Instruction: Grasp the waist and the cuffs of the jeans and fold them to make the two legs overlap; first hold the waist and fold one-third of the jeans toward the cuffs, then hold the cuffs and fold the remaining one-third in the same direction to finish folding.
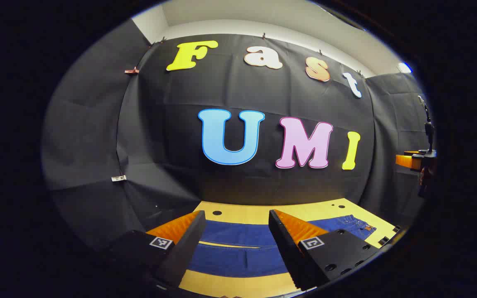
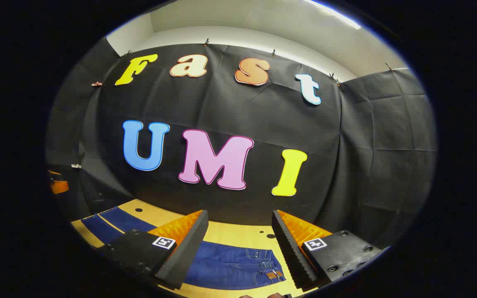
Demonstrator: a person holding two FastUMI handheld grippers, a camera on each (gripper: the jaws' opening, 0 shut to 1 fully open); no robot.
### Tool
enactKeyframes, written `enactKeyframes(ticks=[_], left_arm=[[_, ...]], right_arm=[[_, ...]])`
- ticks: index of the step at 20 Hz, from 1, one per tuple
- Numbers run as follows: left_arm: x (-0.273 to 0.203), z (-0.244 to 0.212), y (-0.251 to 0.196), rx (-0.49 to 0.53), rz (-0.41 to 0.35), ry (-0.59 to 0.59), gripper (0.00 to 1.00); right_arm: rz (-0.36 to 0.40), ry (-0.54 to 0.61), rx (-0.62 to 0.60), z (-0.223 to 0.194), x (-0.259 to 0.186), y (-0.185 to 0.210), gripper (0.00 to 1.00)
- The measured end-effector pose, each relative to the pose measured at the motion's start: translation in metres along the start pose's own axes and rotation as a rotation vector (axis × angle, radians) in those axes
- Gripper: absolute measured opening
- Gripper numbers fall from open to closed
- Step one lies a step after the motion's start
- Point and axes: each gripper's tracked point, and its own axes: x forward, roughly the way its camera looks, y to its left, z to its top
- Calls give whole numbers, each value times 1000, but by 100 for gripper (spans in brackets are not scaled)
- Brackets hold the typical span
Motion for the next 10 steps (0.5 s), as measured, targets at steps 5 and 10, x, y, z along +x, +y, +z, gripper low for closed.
enactKeyframes(ticks=[5,10], left_arm=[[-1,-5,3,11,-15,9,96],[-5,-6,4,31,-22,11,96]], right_arm=[[-7,6,19,-1,1,-2,96],[-11,-10,11,4,-1,-6,96]])
